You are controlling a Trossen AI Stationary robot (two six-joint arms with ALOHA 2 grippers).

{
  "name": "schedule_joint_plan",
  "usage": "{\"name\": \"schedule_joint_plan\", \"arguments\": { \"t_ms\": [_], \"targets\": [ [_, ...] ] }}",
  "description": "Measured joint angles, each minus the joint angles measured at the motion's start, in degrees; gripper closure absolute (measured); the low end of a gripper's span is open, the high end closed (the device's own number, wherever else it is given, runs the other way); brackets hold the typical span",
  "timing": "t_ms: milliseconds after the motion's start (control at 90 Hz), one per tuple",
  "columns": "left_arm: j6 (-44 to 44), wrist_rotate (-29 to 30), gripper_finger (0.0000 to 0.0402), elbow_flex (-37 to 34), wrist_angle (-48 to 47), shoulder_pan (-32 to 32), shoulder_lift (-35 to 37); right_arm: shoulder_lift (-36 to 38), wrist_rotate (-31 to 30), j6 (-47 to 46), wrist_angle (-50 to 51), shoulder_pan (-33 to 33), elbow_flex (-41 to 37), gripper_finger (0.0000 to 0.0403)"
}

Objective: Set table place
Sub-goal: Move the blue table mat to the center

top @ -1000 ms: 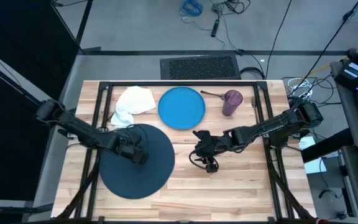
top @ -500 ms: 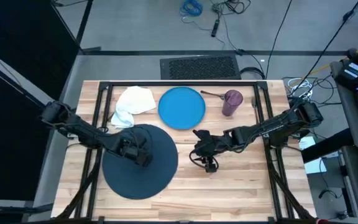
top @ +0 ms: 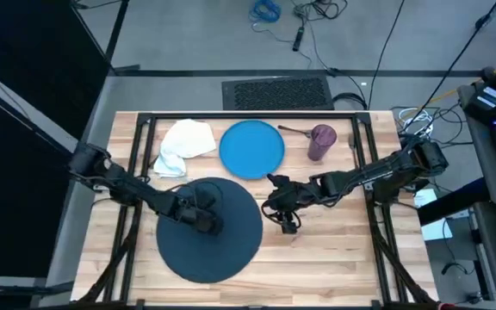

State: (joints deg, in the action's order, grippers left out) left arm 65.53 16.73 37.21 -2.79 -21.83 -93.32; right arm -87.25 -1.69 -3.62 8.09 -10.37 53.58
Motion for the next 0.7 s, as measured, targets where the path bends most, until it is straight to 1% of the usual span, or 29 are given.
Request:
{"name": "schedule_joint_plan", "arguments": {
  "t_ms": [167, 289, 533, 700],
  "targets": [
    [-2.7, -0.4, 0.0334, 5.8, 0.4, -0.5, -4.9, 2.3, 0.0, 0.0, 0.4, 0.6, 0.0, 0.0264],
    [-4.9, -0.8, 0.0334, 10.1, 0.5, -0.4, -8.3, 5.6, 0.0, 0.0, 1.6, 0.6, 0.0, 0.0264],
    [-8.4, -2.1, 0.0334, 17.6, 0.8, 0.0, -14.3, 14.3, -0.2, -0.8, 9.0, 0.6, 0.0, 0.0264],
    [-12.1, -2.0, 0.0334, 21.4, 1.2, 0.5, -17.8, 19.4, -4.7, -2.5, 14.0, 0.5, 0.0, 0.0264]
  ]
}}
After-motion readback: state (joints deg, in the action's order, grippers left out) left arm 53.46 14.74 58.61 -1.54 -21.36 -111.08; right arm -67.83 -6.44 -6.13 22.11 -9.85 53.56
